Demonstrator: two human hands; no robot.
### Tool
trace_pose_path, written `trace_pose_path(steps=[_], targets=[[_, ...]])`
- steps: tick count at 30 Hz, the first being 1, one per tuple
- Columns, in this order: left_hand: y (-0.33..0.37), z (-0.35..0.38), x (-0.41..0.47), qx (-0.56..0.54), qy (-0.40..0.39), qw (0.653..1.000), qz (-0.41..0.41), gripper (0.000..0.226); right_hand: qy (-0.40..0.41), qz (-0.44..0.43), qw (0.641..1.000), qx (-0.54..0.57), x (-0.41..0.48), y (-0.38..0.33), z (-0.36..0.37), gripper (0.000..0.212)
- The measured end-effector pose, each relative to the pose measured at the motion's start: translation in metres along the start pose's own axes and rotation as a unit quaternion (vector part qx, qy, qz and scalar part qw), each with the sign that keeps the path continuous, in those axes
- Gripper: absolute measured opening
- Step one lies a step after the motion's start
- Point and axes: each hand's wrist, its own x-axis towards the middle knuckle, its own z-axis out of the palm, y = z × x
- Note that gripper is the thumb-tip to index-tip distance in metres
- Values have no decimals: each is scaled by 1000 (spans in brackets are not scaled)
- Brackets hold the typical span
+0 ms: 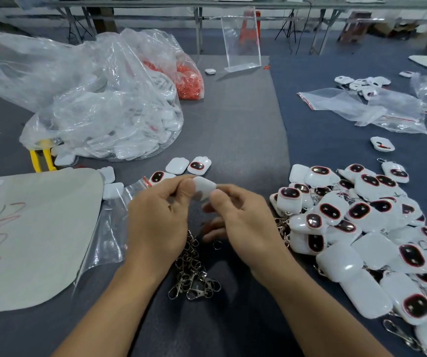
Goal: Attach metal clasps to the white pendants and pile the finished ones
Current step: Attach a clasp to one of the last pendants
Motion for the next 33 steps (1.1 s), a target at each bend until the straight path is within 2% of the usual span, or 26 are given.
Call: trace_pose_path(steps=[3, 6, 8, 10, 11, 14, 17, 24, 27, 29, 31, 33], targets=[[5, 3, -2, -89, -82, 993, 3, 12, -31, 59, 982, 174, 4, -2, -2, 28], [5, 0, -1, -128, -130, 983, -13, 25, -39, 49, 974, 216, 8, -2, -11, 20], [0, -8, 3, -42, -101, 993, -38, 32, -27, 34, 984, 170, 10, -1, -16, 28], [-5, -20, 7, 99, -94, 989, -50, 27, 1, -1, 998, 65, 12, 2, -20, 26], [-7, -25, 7, 138, -113, 982, -56, 23, 10, -17, 1000, 17, 12, 3, -21, 24], [-1, -30, 3, 102, -238, 965, -47, 10, 10, -33, 999, -40, 14, 5, -21, 22], [8, -19, -6, 120, -333, 935, 8, 23, 8, -27, 999, -44, 16, 6, -23, 25], [7, -10, -11, 82, -339, 937, 19, 16, 7, -27, 999, -40, 18, 7, -25, 27], [8, -14, -10, 74, -255, 964, -8, 19, 6, -28, 999, -42, 18, 7, -26, 25], [6, -24, -2, 113, -204, 972, -16, 24, 3, -24, 999, -42, 18, 7, -26, 24], [2, -38, 4, 188, -244, 951, -26, 32, 1, -23, 998, -50, 17, 7, -26, 25], [-1, -46, 7, 212, -300, 929, -53, 29, 2, -30, 997, -72, 16, 7, -26, 24]])
